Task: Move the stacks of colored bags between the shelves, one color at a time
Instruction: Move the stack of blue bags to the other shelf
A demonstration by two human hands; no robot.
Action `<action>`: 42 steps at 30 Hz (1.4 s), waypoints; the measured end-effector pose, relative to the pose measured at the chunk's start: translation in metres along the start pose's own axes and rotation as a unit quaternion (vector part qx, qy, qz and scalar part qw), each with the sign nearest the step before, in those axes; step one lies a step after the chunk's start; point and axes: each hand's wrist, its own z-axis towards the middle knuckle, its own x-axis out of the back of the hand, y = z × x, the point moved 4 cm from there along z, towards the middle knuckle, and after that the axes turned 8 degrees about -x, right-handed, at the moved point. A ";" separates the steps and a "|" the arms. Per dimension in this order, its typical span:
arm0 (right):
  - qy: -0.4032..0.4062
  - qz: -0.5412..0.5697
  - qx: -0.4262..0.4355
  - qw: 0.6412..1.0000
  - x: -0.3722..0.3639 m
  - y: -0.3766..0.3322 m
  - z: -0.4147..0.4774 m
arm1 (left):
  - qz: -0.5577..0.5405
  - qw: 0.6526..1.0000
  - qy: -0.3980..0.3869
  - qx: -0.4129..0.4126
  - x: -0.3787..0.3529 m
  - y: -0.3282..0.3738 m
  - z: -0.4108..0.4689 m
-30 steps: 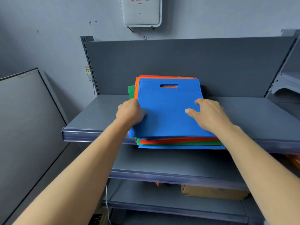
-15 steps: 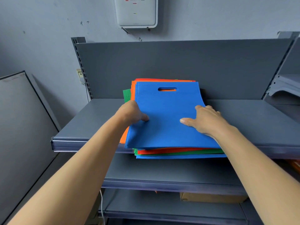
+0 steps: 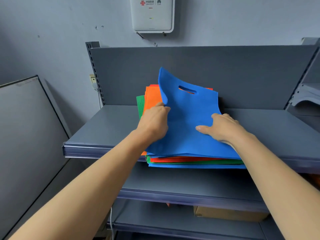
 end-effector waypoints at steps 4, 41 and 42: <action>0.023 -0.007 0.002 1.000 0.003 -0.007 -0.003 | -0.001 0.999 0.037 0.016 0.009 0.003 -0.011; 0.118 0.257 0.299 0.911 0.009 -0.127 -0.085 | -0.098 0.895 0.365 0.237 0.081 -0.088 -0.142; 0.111 0.259 0.315 0.906 0.006 -0.132 -0.093 | -0.091 0.890 0.373 0.246 0.084 -0.086 -0.155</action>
